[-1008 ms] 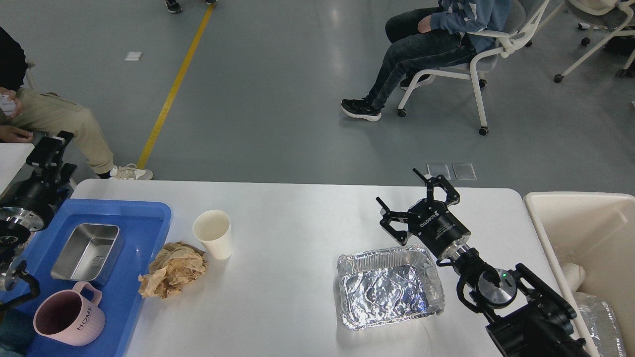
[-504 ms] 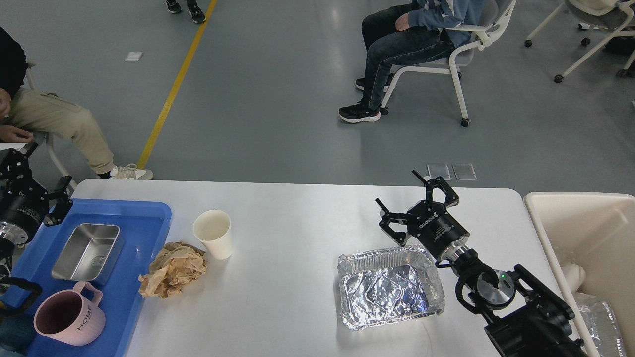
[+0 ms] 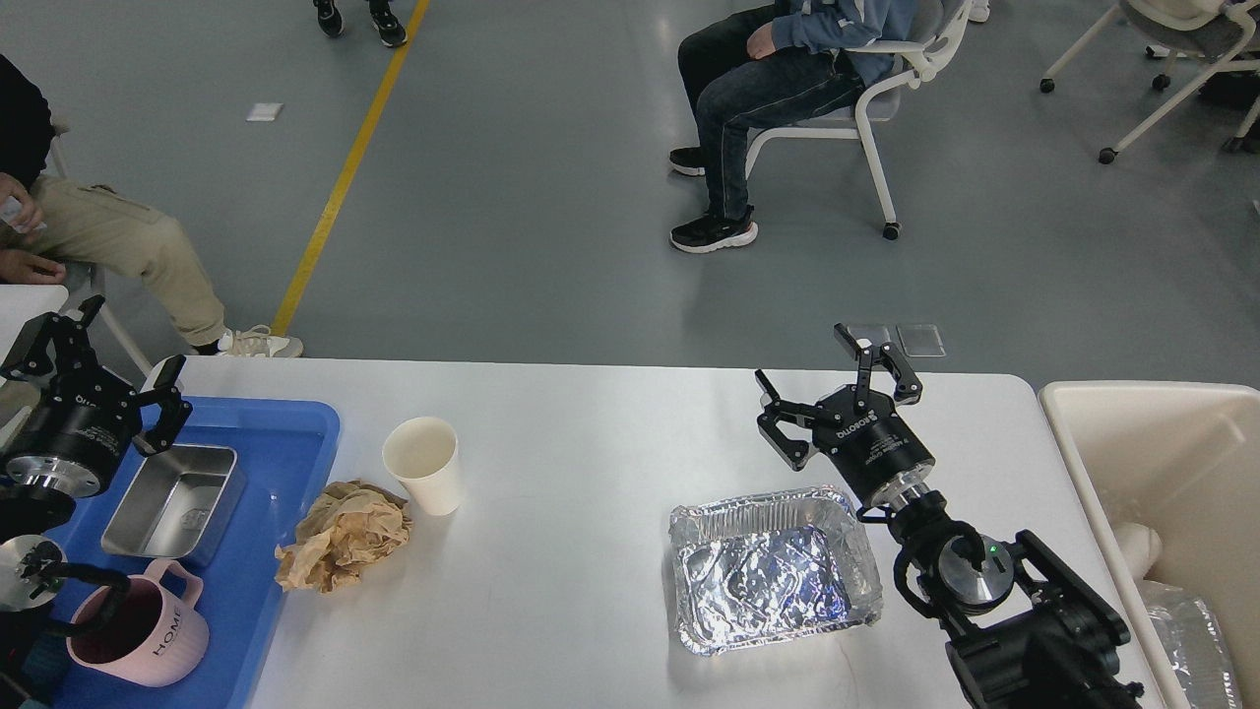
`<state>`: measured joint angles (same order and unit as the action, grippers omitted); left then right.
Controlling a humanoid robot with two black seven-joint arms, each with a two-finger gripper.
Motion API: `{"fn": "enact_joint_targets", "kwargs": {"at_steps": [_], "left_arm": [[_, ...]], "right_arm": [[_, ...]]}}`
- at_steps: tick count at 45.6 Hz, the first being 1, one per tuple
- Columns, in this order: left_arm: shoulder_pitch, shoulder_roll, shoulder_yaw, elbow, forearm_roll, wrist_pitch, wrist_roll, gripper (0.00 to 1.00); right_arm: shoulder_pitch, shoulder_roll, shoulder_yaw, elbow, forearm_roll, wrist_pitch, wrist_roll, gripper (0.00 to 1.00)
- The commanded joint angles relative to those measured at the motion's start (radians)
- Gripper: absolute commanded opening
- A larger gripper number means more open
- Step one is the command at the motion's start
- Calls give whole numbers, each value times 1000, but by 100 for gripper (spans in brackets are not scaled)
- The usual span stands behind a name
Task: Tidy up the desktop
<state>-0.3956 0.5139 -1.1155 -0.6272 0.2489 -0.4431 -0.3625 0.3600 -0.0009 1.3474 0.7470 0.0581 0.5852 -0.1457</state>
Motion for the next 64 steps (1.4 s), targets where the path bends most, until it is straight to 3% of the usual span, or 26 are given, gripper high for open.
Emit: {"fn": "enact_joint_targets", "kwargs": {"at_steps": [1,8,16,26,36,61,64], "left_arm": [[1,28,0,3,3,-6,3,97],[0,26,3,1,3,1,10,97],[0,21,14,1,1,7,11,97],[-6,15,20,0,1,41,16,97],[-14,6,26,0,3,52,19,97],[-66,-94,28,0,7,52,28,97],[-71,-100,40,0,7,52,34,97]], "right_arm": [[1,-8,18,-1,0,2,0,100],[1,-66,18,8,-4,22,0,100],[1,-169,7,20,-6,169,0,100],[11,-231,3,31,-12,55,-11,100],[-55,-389,-102,262,-142,-44,-22,100],[-199,-1102,-255,641,-201,-44,-28,100],[-200,-1178,-296,675,-202,-54,-44,100]]}}
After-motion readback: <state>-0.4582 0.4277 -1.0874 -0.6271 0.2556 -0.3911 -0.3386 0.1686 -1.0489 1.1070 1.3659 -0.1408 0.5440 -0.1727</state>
